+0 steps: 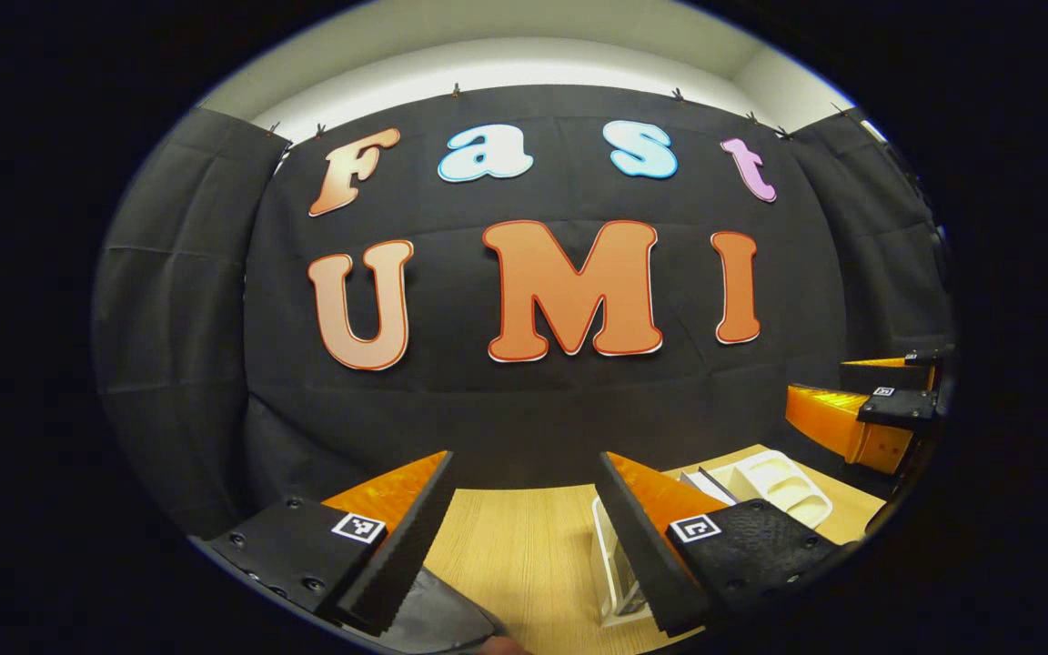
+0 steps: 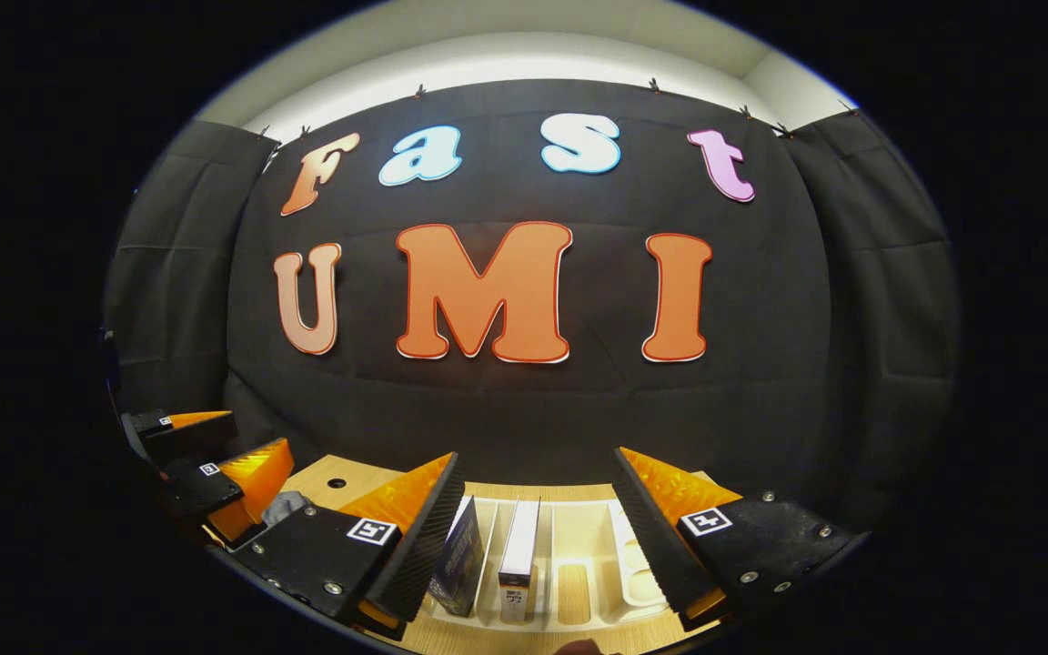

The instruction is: Open the schoolbag, grab two books from the bookshelf and put them into the schoolbag.

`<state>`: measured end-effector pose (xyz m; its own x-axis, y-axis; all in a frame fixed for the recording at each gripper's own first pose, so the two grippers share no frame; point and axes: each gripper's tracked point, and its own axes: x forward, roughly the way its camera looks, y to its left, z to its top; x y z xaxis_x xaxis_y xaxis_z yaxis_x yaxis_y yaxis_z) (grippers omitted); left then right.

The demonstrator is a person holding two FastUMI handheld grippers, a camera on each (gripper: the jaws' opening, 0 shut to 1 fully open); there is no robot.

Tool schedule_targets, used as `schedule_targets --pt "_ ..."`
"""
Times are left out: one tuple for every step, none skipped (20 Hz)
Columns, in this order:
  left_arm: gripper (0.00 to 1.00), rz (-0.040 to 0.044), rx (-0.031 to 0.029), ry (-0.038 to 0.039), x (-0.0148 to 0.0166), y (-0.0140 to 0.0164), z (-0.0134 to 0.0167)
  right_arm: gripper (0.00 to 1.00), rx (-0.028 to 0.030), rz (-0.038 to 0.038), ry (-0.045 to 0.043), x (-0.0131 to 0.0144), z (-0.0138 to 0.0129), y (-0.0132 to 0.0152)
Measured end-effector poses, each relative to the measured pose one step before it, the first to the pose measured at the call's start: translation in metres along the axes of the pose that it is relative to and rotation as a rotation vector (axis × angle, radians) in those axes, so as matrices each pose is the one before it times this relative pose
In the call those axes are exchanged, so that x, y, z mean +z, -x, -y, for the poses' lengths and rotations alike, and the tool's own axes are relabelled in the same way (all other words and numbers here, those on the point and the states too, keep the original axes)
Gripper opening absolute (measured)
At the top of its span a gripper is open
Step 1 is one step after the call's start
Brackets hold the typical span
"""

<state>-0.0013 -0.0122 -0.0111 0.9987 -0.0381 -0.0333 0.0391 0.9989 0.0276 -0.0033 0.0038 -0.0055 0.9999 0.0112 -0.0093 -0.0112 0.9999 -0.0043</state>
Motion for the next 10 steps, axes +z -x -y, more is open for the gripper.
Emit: schedule_targets --pt "0.98 -0.00063 0.00130 -0.00984 -0.00075 -0.00045 0.00065 0.97 -0.00017 -0.00148 0.00254 -0.00072 -0.00011 -0.00050" --pt "0.97 0.00208 0.00238 -0.00838 0.00044 -0.00030 -0.00032 0.97 0.00204 -0.00139 0.00085 -0.00045 -0.00054 -0.00008" --pt "0.98 0.00320 0.00238 -0.00756 0.00011 0.00138 -0.00007 0.97 -0.00040 -0.00021 0.00131 -0.00061 0.00017 0.00034" --pt "0.98 0.00214 0.00159 -0.00193 0.00197 0.00034 -0.00036 0.97 0.00128 -0.00144 0.00111 -0.00026 0.00030 0.00031" --pt "0.98 0.00016 0.00016 0.00040 -0.00078 0.00062 0.00016 0.97 0.00068 0.00031 0.00040 -0.00065 0.00074 -0.00093" --pt "0.98 -0.00108 0.00298 -0.00029 0.00023 0.00101 -0.00039 0.97 -0.00102 -0.00035 0.00046 0.00073 0.00009 -0.00067" --pt "0.98 -0.00035 0.00365 -0.00232 -0.00180 0.00001 -0.00160 0.97 -0.00038 -0.00006 -0.00016 -0.00056 0.00112 0.00019" --pt "0.98 -0.00051 0.00467 -0.00169 0.00048 0.00005 -0.00108 0.97 -0.00220 0.00205 -0.00007 -0.00023 -0.00069 0.00034" --pt "0.98 -0.00198 0.00324 0.00049 -0.00118 0.00014 0.00010 0.97 0.00050 -0.00091 -0.00072 -0.00058 -0.00006 0.00044" --pt "0.98 0.00473 0.00295 0.00071 0.00220 0.00134 -0.00074 0.97 0.00096 0.00043 0.00086 -0.00032 0.00020 -0.00003"
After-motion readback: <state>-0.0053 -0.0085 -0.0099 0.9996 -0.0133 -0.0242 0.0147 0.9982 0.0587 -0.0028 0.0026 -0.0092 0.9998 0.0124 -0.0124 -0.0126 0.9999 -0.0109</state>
